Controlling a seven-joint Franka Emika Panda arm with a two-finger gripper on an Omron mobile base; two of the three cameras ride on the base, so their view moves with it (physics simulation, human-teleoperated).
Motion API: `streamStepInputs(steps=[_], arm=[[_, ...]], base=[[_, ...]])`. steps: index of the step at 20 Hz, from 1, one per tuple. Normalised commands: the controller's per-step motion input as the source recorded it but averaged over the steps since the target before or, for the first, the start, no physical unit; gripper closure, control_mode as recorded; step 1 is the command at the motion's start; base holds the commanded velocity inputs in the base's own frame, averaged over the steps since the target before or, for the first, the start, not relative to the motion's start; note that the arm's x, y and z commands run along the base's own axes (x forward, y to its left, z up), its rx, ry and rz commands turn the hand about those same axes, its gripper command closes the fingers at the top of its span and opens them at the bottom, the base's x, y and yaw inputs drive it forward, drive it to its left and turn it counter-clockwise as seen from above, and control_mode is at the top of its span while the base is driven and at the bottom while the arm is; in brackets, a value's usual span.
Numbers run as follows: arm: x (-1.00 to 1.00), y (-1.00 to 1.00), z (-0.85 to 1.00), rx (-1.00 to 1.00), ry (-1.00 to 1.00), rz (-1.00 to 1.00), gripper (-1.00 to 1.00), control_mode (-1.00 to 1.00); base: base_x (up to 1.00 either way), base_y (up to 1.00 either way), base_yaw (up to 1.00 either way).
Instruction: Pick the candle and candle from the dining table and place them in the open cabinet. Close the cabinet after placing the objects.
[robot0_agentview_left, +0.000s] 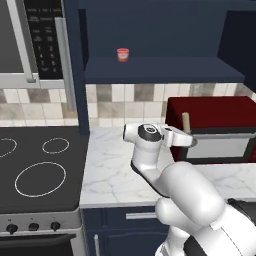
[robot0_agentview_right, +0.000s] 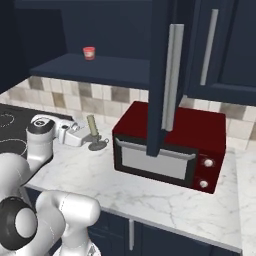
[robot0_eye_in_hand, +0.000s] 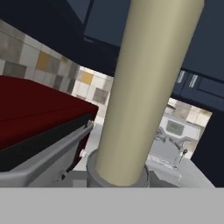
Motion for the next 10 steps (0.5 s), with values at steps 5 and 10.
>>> streamStepInputs(steps=[5, 10], arm=[[0.0, 0.0, 0.0, 0.0, 0.0, 0.0, 1.0, 1.0], [0.0, 0.0, 0.0, 0.0, 0.0, 0.0, 1.0, 1.0]], base=[[0.7, 0.09, -0.07], [0.73, 0.24, -0.11]])
